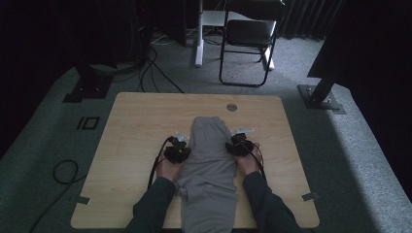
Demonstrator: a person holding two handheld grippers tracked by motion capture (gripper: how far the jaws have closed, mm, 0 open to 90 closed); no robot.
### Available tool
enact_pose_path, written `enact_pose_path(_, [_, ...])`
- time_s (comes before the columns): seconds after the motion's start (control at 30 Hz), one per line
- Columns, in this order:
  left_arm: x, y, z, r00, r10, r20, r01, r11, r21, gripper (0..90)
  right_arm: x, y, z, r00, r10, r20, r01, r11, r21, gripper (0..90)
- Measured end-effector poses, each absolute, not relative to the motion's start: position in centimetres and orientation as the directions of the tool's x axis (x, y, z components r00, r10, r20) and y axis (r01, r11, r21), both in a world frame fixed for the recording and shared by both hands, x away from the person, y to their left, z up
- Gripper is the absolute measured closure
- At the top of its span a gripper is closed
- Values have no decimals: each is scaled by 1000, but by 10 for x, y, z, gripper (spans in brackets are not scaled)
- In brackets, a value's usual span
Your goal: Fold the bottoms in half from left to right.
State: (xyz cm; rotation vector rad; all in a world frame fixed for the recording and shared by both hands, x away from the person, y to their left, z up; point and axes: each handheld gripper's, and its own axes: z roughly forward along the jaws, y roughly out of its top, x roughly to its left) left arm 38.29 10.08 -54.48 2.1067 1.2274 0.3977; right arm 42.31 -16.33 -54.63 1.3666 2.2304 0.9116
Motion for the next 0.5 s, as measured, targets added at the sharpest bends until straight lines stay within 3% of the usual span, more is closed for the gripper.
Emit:
enact_pose_path(0.33, [351,102,-546,547,831,-96,647,-348,679,841,386,-167,-546,-516,856,33,634,356,686,632])
enact_pose_path(0.5, [364,104,-541,512,850,-123,660,-298,690,690,389,-167,-544,-521,851,64,657,353,666,579])
